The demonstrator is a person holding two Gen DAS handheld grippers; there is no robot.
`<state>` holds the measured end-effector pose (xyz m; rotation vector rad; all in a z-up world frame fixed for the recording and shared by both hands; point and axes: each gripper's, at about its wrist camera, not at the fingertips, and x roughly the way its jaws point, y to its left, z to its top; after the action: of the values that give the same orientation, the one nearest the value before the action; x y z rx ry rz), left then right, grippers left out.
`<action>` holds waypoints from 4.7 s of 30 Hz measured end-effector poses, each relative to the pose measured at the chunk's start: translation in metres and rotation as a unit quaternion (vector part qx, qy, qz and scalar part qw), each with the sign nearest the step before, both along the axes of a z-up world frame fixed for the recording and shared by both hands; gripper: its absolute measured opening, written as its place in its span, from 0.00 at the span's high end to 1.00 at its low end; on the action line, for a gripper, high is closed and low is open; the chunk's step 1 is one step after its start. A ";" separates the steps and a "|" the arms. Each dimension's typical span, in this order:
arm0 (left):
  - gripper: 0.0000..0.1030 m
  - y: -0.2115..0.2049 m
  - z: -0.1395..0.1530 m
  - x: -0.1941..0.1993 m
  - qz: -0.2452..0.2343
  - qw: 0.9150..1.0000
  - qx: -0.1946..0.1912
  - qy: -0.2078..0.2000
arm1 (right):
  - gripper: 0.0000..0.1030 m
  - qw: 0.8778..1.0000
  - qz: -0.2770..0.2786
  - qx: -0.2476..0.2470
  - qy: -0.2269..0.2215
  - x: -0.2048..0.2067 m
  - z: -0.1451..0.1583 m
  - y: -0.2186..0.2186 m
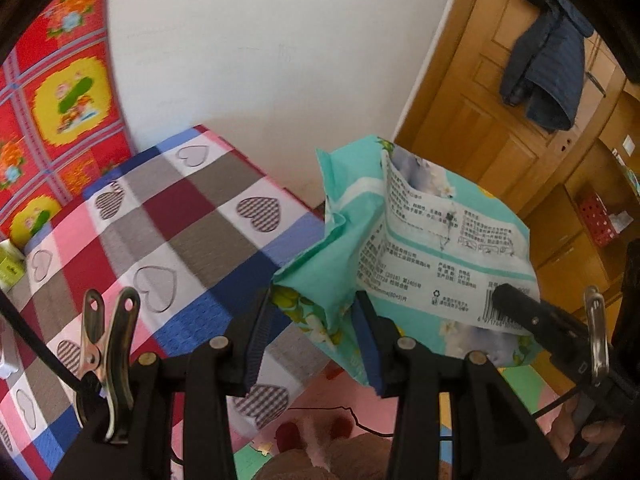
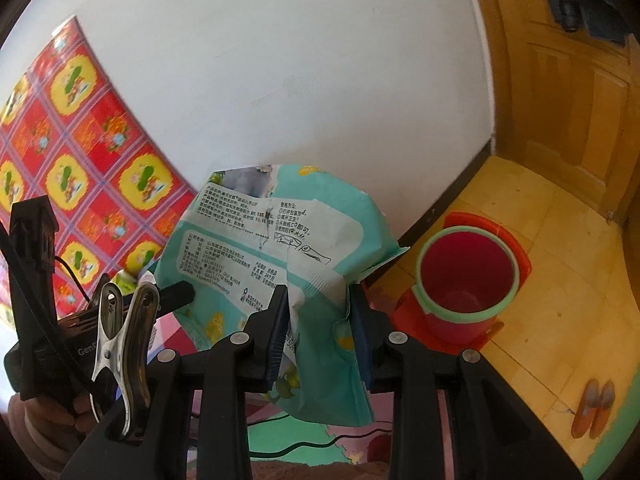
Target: Collect trash
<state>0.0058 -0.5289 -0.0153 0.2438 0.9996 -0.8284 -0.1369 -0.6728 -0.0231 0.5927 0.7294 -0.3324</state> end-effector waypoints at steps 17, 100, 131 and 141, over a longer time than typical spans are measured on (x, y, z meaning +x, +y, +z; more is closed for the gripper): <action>0.59 -0.117 -0.017 -0.023 -0.010 1.000 0.005 0.004 | 0.70 1.000 -0.016 0.008 0.006 -0.022 -0.012 -0.108; 0.57 -0.267 -0.207 -0.033 0.106 0.988 0.055 0.099 | 0.44 0.985 0.103 -0.020 0.133 0.028 -0.210 -0.279; 0.57 -0.127 -0.037 -0.104 0.132 0.990 -0.045 0.030 | 0.44 0.987 0.140 -0.074 0.004 -0.029 -0.044 -0.158; 0.57 -0.051 0.004 -0.121 0.186 0.981 -0.054 0.006 | 0.44 0.977 0.200 -0.070 -0.030 -0.031 -0.007 -0.089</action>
<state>-0.1156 -0.5803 -0.0117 -0.0420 0.9711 -0.5403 -0.1684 -0.7614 -0.0300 0.3096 0.7427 0.0082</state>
